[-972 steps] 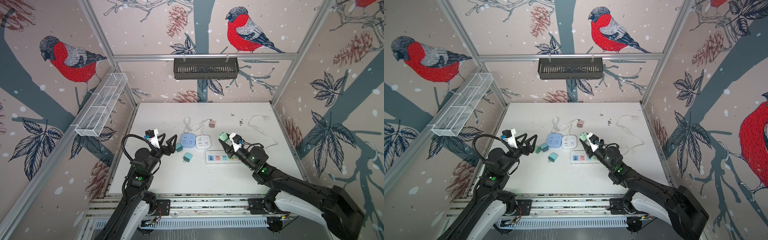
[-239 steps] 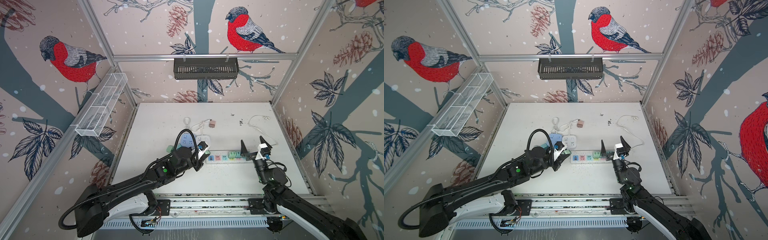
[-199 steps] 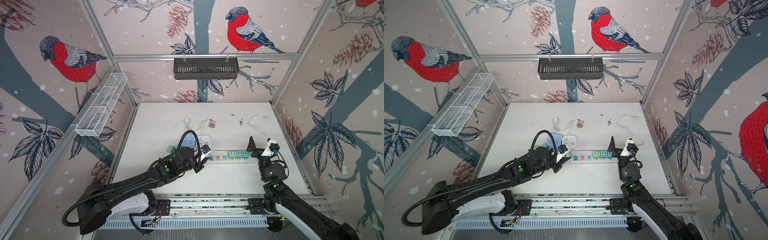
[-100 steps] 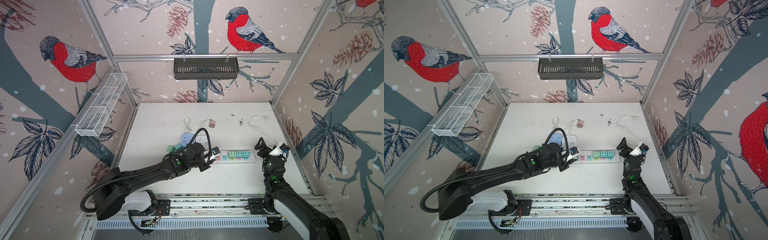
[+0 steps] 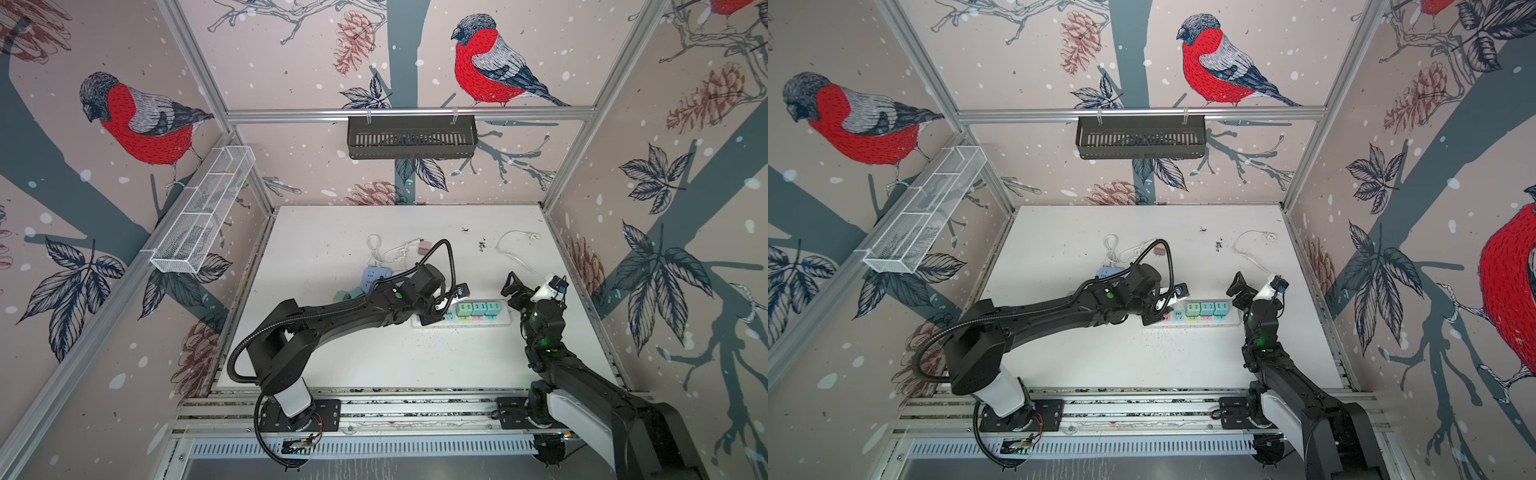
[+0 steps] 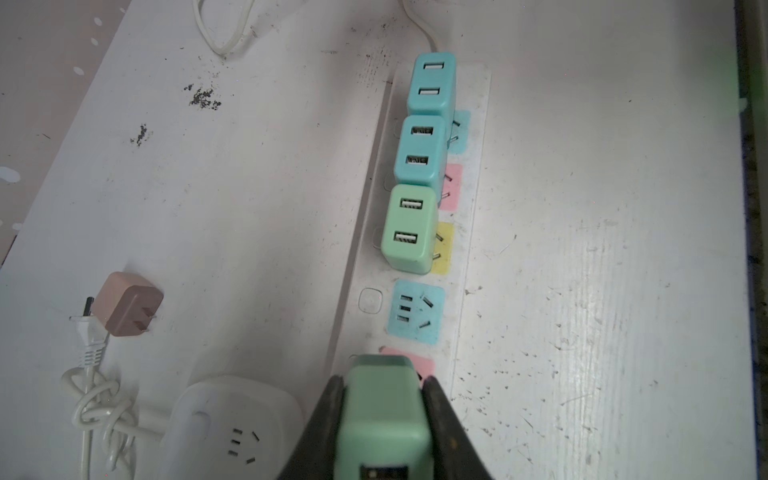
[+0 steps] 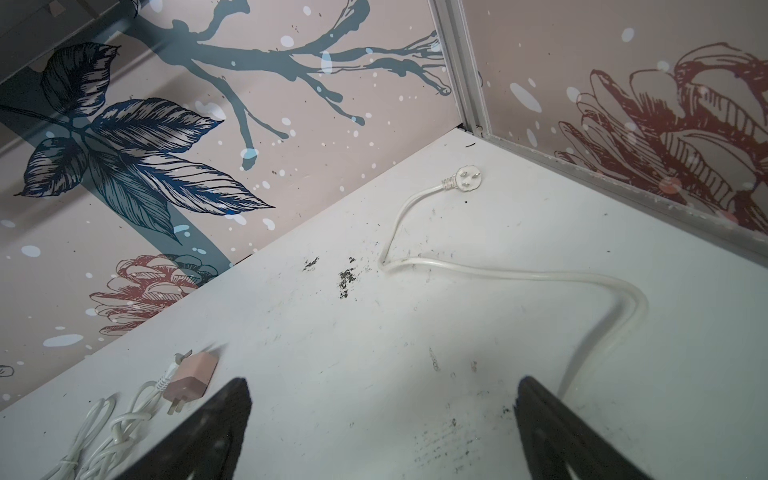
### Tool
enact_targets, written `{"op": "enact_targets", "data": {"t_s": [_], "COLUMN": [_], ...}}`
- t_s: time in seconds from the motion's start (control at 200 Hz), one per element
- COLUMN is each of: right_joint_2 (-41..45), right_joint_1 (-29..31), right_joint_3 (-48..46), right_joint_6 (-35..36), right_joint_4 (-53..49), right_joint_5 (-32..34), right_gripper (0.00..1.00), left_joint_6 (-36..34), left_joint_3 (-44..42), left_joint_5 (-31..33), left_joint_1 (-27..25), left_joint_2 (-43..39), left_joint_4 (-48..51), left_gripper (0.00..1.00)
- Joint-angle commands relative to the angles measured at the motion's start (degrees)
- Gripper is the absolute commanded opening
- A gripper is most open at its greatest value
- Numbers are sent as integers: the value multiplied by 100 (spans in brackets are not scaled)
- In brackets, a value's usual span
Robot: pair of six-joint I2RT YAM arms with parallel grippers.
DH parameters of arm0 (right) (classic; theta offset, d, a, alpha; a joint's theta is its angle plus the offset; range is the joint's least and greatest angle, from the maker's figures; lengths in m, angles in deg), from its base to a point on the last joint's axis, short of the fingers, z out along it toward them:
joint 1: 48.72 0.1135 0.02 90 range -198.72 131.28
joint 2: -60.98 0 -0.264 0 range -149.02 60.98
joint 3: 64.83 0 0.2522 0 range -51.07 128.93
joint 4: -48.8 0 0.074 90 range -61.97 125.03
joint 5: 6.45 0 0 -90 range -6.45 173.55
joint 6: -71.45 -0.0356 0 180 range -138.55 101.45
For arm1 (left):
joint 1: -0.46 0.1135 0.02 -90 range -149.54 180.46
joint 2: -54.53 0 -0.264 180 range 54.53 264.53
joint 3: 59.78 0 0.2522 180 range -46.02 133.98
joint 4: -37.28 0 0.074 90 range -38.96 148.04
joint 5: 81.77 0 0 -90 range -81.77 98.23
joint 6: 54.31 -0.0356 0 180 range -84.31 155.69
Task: Insert the plug
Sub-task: 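Carry the green adapter with the left gripper over the strip's next teal socket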
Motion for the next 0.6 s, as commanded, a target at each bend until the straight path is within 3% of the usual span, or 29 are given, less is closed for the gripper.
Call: {"op": "enact_targets", "data": {"t_s": [0.0, 0.595], "right_joint_2": [-21, -283], "right_joint_1": [-7, 9], "right_joint_3": [44, 210], "right_joint_6": [-27, 87], "right_joint_4": [84, 32], "right_joint_5": [-110, -329], "right_gripper": [100, 100], "left_joint_6": [-276, -639], "left_joint_3": [441, 1663], "left_joint_5": [100, -355], "left_joint_1": [5, 4], "left_joint_2": [321, 1371], "left_joint_4": [765, 1601], "left_gripper": [0, 0]}}
